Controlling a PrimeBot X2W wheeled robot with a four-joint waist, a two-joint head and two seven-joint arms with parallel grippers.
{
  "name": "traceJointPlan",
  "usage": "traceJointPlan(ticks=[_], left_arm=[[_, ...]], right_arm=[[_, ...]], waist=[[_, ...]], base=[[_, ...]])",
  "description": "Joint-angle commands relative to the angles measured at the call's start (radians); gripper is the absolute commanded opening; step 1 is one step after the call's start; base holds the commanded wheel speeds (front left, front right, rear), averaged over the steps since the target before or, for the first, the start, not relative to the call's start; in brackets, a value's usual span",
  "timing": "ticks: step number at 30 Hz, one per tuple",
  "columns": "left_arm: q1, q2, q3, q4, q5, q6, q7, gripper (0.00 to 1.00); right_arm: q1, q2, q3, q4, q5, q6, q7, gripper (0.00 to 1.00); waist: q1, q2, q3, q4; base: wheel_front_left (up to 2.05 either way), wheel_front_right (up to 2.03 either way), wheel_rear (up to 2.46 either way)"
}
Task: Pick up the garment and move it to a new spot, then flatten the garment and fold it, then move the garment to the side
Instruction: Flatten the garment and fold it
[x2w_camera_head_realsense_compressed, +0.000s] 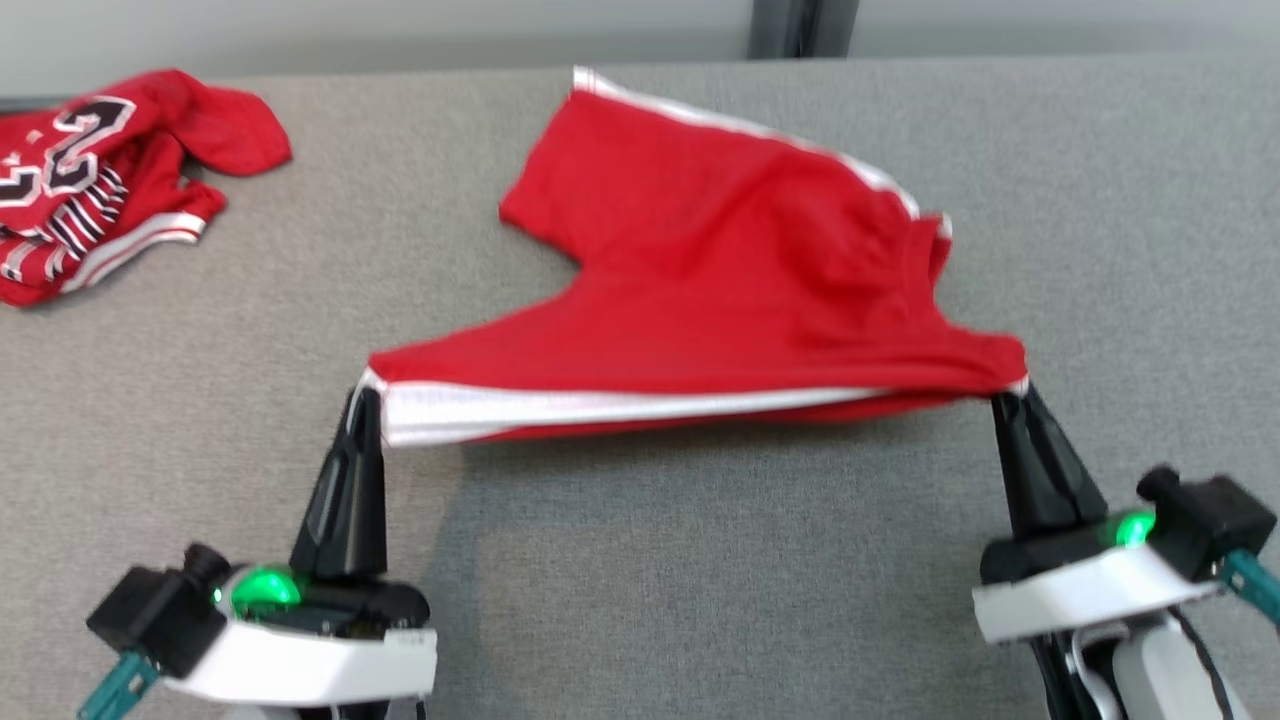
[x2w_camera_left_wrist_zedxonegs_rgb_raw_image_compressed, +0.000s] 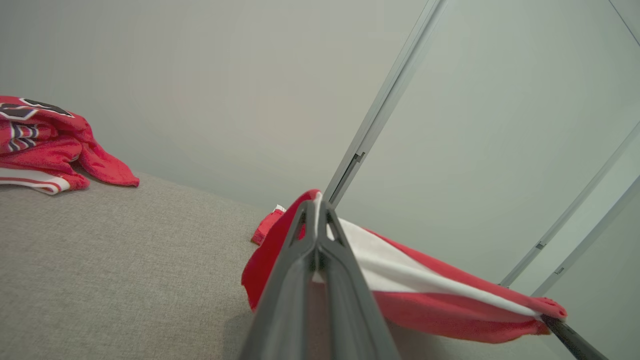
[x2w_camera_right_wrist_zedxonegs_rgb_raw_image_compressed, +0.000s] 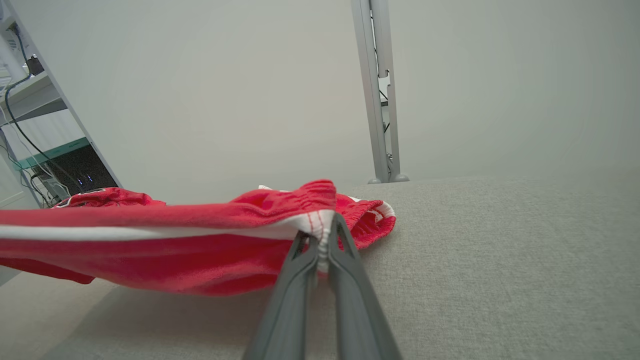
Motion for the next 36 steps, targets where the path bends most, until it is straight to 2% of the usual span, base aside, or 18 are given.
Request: traceJointPlan(ticks=[1, 8, 24, 36], left_arm=[[0.020, 0.004, 0.003, -0.013, 0.003, 0.000, -0.002, 0.00], [0.147, -0.001, -0.003, -0.068, 0.001, 0.000, -0.002, 0.00], [0.256, 0.001, -0.018, -0.188, 0.022, 0.000, -0.002, 0.00], [0.202, 0.007, -0.058, -0.109, 0.003, 0.000, -0.001, 0.00]], right_arm=[[0.028, -0.003, -0.011, -0.012, -0.003, 0.000, -0.005, 0.00], [0.171, 0.005, -0.016, -0.069, -0.021, 0.000, -0.005, 0.00], [0.347, 0.008, -0.006, -0.270, -0.037, 0.000, 0.003, 0.00], [0.340, 0.019, -0.008, -0.197, -0.009, 0.000, 0.015, 0.00]], waist=[[0.0000, -0.0001, -0.052, 0.013], [0.0000, -0.0001, -0.112, -0.004], [0.0000, -0.0001, -0.171, -0.056], [0.0000, -0.0001, -0.151, -0.078]], base=[[0.00, 0.00, 0.00], [0.00, 0.00, 0.00], [0.00, 0.00, 0.00], [0.00, 0.00, 0.00]])
